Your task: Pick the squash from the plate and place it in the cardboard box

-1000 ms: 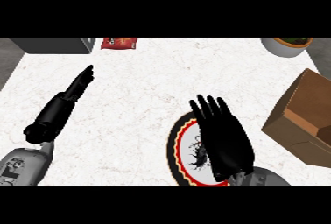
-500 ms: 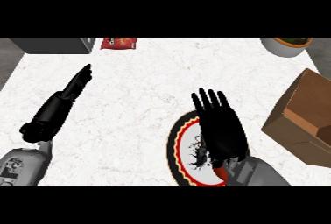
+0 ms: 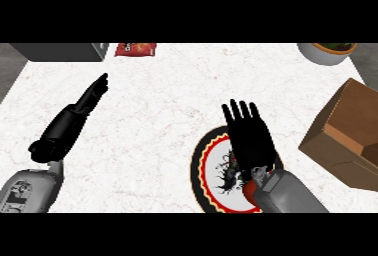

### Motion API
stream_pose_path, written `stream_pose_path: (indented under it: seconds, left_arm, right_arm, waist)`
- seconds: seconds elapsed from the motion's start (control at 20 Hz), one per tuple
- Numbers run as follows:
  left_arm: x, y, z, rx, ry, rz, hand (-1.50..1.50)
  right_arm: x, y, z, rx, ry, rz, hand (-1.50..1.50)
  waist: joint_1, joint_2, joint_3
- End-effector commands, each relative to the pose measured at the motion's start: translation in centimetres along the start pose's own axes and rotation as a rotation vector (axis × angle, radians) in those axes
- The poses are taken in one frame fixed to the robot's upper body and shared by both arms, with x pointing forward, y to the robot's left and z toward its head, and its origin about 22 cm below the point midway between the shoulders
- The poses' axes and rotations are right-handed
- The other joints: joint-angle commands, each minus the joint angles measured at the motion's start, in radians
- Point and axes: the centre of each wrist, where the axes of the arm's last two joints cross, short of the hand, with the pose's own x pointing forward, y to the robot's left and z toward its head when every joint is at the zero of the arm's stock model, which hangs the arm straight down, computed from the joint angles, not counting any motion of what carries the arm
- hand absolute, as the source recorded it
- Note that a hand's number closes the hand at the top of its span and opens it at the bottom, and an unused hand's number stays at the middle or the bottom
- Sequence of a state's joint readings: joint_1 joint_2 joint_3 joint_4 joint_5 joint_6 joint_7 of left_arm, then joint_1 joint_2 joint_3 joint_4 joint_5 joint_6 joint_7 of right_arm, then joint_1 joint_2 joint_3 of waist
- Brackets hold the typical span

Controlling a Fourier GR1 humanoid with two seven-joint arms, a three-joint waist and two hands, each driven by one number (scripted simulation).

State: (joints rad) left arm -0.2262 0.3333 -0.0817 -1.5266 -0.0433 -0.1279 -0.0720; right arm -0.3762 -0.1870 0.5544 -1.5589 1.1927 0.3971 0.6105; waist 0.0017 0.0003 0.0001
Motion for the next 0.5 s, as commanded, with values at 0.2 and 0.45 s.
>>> stream_pose_path:
  seconds: [0.2,0.45]
  left_arm:
    - [-0.9,-0.3,0.6,0.001,0.003,-0.006,0.00]
    - [0.5,-0.2,-0.6,0.006,-0.006,0.006,0.00]
  right_arm:
    - [0.2,0.7,-1.7,0.043,-0.036,-0.016,-1.50]
    - [0.4,1.2,-3.4,0.007,0.020,-0.013,-1.50]
  waist:
    - [0.001,0.000,0.000]
    - [0.001,0.000,0.000]
